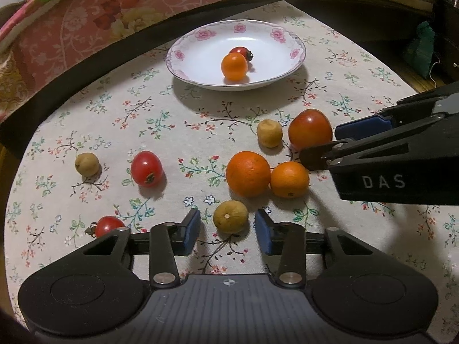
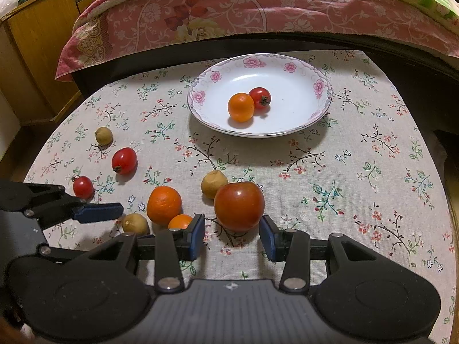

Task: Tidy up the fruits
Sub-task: 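Grasp the yellow-brown fruit with the left gripper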

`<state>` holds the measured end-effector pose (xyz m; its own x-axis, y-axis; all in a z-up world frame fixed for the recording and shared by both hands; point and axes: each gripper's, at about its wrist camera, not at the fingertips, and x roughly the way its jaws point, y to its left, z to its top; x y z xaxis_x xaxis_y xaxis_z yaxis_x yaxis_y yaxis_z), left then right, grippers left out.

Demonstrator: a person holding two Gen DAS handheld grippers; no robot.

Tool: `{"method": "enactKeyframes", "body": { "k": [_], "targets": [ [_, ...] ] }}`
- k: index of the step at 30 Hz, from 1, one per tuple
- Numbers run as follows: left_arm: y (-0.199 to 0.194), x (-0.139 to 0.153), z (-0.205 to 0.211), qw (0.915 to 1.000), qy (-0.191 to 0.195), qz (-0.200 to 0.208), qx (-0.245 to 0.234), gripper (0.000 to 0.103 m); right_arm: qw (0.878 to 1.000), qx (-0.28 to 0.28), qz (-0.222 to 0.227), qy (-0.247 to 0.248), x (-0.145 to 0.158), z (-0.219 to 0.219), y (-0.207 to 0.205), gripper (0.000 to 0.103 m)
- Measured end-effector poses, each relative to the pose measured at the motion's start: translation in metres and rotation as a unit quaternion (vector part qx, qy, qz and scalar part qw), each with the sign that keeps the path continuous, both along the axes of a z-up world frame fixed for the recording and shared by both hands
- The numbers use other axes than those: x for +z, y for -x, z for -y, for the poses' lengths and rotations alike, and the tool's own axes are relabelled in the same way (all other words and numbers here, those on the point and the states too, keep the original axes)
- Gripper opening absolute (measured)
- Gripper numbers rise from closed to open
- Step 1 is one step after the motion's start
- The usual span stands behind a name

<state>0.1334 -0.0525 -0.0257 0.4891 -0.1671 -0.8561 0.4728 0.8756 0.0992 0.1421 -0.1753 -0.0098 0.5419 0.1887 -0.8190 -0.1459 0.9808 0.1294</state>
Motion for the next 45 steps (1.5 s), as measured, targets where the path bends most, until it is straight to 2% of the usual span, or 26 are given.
{"method": "enactKeyframes", "body": {
  "k": [3,8,45],
  "targets": [
    [0.001,0.000,0.000,1.0000,0.000,-0.001,-0.002,0.038,1.000,0.000,0.000,0.000,0.000,0.000,0.000,0.036],
    [0.001,0.003,-0.003,1.0000,0.005,-0.002,0.001,0.034,1.000,0.001,0.000,-0.001,0.000,0.000,0.000,0.036],
    [0.000,0.009,-0.013,0.9999,0.013,0.003,0.005,0.033,1.000,0.007,0.002,0.000,0.001,-0.002,0.002,0.036]
  ]
}}
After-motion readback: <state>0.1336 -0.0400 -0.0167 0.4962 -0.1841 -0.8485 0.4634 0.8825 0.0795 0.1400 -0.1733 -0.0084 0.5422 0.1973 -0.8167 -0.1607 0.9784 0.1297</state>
